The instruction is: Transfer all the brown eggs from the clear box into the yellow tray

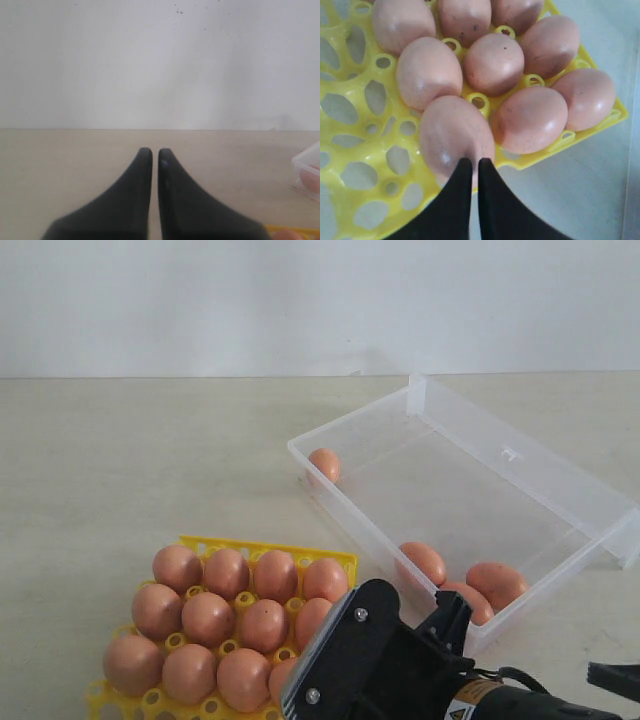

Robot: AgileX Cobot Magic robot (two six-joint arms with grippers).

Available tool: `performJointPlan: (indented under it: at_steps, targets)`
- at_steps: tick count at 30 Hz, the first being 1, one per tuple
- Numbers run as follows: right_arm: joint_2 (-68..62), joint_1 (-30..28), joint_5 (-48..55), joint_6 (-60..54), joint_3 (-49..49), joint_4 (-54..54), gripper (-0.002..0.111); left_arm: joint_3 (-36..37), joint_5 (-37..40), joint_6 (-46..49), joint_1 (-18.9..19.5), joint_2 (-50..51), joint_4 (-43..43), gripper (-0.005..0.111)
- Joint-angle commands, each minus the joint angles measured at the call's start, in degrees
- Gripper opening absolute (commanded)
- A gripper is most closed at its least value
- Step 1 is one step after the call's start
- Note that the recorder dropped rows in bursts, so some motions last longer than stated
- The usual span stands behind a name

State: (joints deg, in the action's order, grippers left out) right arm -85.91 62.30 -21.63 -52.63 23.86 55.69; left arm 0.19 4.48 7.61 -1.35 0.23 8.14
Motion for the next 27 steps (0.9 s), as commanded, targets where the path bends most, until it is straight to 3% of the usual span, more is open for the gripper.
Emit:
performJointPlan:
  at_steps: [1, 27]
  targets:
    - [0.1, -0.1, 0.5, 2.5, 0.1, -0.9, 0.0, -0.2, -0.2, -0.4, 0.1, -0.2, 0.2, 0.004]
    - [-0.2, -0.1, -0.7, 3.3, 0.1, 5.6, 0.0, -0.2, -0.2, -0.4, 0.1, -0.2, 0.2, 0.004]
